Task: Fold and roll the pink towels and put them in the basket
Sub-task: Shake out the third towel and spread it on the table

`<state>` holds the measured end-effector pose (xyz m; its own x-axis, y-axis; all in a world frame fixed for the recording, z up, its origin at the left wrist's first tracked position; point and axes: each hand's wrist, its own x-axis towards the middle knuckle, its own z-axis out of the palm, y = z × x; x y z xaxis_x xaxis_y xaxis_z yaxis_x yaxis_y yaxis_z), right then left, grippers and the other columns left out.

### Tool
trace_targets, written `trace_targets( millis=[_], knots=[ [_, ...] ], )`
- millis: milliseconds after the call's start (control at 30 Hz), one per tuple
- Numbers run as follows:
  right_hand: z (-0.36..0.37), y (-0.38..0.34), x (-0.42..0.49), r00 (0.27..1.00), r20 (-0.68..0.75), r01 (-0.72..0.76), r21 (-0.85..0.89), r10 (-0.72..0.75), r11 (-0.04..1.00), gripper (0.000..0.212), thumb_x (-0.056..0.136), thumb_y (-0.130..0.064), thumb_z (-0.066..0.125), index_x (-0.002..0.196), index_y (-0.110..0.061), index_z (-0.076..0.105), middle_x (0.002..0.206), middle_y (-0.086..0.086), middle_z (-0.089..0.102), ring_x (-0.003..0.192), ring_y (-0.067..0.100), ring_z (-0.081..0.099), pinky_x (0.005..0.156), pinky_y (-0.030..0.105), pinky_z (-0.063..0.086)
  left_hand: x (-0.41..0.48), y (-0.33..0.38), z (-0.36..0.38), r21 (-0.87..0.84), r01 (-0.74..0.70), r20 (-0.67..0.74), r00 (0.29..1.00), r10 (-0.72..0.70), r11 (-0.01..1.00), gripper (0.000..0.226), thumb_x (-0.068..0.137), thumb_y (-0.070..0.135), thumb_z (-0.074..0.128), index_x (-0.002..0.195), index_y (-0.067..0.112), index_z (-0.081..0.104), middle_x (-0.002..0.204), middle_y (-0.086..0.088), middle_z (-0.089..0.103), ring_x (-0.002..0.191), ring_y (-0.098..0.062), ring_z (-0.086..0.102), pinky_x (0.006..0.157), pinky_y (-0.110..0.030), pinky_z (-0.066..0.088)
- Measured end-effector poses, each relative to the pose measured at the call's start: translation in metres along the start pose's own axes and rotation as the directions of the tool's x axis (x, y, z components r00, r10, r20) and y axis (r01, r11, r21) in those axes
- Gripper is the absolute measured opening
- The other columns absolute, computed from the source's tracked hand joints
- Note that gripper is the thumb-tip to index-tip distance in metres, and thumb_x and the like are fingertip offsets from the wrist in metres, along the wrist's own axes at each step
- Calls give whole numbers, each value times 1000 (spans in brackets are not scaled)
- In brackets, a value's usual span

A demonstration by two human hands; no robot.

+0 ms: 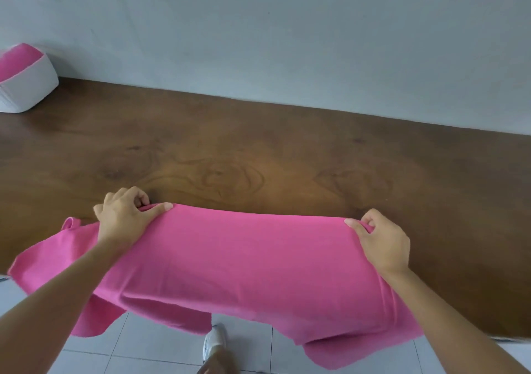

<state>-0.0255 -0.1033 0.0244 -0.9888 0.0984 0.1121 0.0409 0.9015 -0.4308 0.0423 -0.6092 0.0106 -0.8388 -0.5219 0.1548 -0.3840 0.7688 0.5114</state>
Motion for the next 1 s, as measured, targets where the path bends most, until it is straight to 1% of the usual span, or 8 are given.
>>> trace_targets(
  millis=[133,200,300,433,567,700,867,1000],
  knots=[
    [10,-9,30,1000,-26,14,38,-13,999,34,90,-48,70,71,-25,53,65,-11,55,66,9,53,58,28,35,37,7,12,-8,-35,12,999,35,999,47,69,64,81,65,26,53,76,8,56,90,-25,50,85,-44,29],
    [16,-12,49,998,-44,39,91,-35,995,36,88,-44,74,67,-25,52,65,-11,54,71,13,52,66,32,39,57,9,18,-13,-46,10,999,46,999,47,70,63,81,64,26,53,75,8,56,88,-25,50,85,-44,30],
    [28,-17,77,999,-43,3,133,3,991,38,86,-46,75,64,-27,50,66,-11,56,79,18,52,71,37,44,87,14,26,-21,-60,13,998,60,998,48,70,62,81,64,25,53,74,8,56,88,-24,49,85,-43,29],
    [42,-25,111,997,-61,-38,156,48,987,38,83,-48,76,63,-26,53,66,-11,57,81,18,52,75,40,47,126,19,37,-33,-70,23,997,70,997,48,71,64,80,65,24,53,75,9,56,89,-24,48,85,-43,28],
    [53,-29,142,993,-69,-78,161,91,984,38,80,-59,72,64,-29,54,70,-9,59,82,19,54,73,41,49,161,24,47,-45,-78,30,996,79,996,51,71,68,77,65,24,53,76,8,56,91,-24,47,87,-45,29],
    [58,-44,168,993,-86,-68,147,81,987,37,82,-54,75,64,-27,55,68,-9,59,80,18,54,76,43,49,198,32,58,-70,-96,29,995,99,993,52,71,70,75,66,23,53,77,8,56,92,-24,47,86,-43,28],
    [65,-54,204,987,-102,-106,143,121,984,38,81,-56,74,65,-28,56,70,-8,60,79,15,55,73,44,51,242,44,74,-75,-114,24,993,116,991,53,69,74,73,67,24,54,77,8,56,91,-24,47,86,-44,28],
    [70,-65,235,987,-102,-112,126,125,986,36,83,-55,74,69,-26,58,73,-7,61,78,16,57,70,40,49,276,54,85,-88,-119,21,992,121,989,53,69,74,74,68,24,56,78,6,57,94,-26,48,87,-44,27]
  ],
)
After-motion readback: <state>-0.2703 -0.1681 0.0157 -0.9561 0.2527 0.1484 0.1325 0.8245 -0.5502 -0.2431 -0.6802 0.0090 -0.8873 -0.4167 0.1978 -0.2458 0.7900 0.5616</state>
